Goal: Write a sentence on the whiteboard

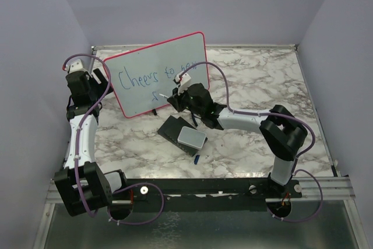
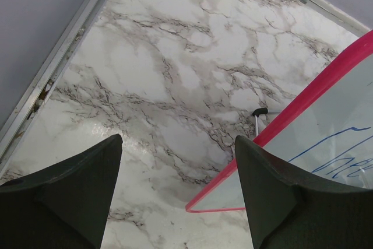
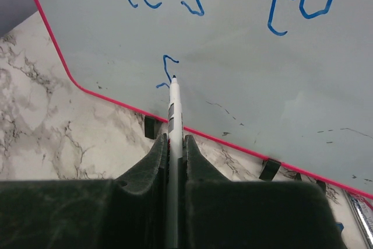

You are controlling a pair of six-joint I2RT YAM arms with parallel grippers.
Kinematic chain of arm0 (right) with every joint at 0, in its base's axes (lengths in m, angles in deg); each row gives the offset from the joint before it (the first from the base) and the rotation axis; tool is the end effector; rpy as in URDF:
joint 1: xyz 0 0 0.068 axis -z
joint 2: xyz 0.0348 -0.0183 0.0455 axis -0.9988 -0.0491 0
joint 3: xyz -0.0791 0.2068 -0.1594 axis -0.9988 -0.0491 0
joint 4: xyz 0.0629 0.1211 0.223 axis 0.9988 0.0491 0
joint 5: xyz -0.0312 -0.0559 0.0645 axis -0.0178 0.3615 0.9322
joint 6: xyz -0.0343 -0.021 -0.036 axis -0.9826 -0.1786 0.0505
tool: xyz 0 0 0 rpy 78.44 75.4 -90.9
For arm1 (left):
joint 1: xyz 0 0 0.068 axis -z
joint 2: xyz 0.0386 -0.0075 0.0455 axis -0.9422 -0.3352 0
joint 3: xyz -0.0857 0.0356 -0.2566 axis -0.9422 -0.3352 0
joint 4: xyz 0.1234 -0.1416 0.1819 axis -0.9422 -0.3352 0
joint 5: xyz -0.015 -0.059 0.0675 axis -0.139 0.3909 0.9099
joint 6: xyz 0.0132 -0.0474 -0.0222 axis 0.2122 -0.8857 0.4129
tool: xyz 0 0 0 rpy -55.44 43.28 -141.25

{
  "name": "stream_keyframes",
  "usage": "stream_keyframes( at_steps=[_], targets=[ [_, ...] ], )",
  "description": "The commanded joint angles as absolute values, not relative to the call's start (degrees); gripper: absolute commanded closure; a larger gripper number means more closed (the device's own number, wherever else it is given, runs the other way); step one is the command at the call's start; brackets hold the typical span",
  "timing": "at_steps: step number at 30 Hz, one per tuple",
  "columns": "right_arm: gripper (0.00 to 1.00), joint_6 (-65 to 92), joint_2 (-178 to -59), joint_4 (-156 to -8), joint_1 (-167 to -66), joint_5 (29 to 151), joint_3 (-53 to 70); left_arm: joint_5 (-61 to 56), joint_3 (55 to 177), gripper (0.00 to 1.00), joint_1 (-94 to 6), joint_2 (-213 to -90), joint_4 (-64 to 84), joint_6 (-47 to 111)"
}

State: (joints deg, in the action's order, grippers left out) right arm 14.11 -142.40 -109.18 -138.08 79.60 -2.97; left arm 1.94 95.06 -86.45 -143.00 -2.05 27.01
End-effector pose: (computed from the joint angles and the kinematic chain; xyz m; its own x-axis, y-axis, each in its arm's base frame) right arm 0.2655 0.3241 0.2233 -0.2581 -0.1136 -0.9594 -0.7228 0.6817 0.1137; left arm 0.2566 0.0713 0.3008 -0.3326 -0.3938 -0.8569 -0.3302 0.8997 -0.2854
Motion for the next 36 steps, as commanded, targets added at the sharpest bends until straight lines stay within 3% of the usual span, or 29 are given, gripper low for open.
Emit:
stream_keyframes(
  at_steps=[1,25,36],
  targets=[
    [0.99,13.29,-142.07,-110.39,-137.48,77.3,-2.87,0.14,94.45,0.2,-86.06,-141.52,-1.43,27.03],
    [0.99,13.62,-148.57,-107.32,-137.11,81.12,3.09,0.16,94.53,0.2,-86.07,-141.67,-1.44,27.15],
    [0.99,14.95,-147.37,-107.22,-137.02,72.97,1.59,0.16,94.62,0.2,-86.06,-141.68,-1.42,27.16]
  ],
)
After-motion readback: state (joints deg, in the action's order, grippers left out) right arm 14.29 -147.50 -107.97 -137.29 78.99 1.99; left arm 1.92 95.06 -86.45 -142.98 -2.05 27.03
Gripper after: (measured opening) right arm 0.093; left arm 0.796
